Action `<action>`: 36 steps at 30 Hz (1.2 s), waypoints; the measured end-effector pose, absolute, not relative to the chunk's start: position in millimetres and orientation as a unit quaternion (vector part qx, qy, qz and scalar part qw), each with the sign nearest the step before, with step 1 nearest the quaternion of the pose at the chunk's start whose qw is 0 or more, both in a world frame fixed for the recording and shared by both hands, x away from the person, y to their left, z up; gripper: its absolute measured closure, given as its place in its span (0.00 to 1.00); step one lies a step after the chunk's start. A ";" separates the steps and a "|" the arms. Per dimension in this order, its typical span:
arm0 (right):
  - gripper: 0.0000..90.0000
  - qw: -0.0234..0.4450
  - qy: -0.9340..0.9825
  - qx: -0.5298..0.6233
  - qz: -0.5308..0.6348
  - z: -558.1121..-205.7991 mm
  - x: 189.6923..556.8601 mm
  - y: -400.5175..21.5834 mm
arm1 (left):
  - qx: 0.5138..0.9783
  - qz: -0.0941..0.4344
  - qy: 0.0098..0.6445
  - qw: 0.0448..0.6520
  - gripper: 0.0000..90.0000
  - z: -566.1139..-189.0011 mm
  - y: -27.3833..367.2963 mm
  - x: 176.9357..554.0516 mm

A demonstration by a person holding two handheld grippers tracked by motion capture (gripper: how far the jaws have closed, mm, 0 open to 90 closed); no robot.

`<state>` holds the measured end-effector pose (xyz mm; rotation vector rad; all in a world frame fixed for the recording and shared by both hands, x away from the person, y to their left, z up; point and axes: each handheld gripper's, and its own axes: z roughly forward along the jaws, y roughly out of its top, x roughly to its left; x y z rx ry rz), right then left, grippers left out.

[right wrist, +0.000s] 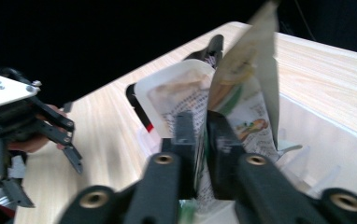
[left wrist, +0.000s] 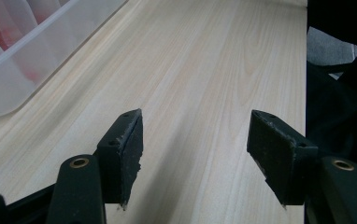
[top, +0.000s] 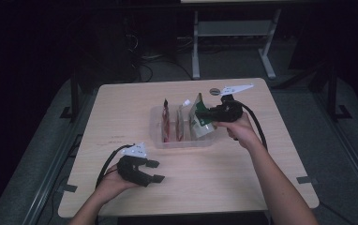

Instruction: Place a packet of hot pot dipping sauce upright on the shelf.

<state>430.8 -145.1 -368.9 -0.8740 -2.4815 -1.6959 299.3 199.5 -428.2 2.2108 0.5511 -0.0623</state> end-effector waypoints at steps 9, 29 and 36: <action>0.42 -0.018 -0.807 -0.289 -0.514 -363.6 420.2 -151.9 | 0.881 -0.022 0.222 0.418 0.40 -426.6 197.9 302.3; 0.31 -0.086 -0.824 -0.269 -0.492 -376.4 351.5 -171.5 | 0.891 -0.006 0.212 0.401 0.36 -428.4 198.8 299.3; 0.31 -0.078 -0.833 -0.269 -0.478 -389.8 337.6 -177.0 | 0.895 -0.002 0.209 0.394 0.36 -429.9 198.5 297.7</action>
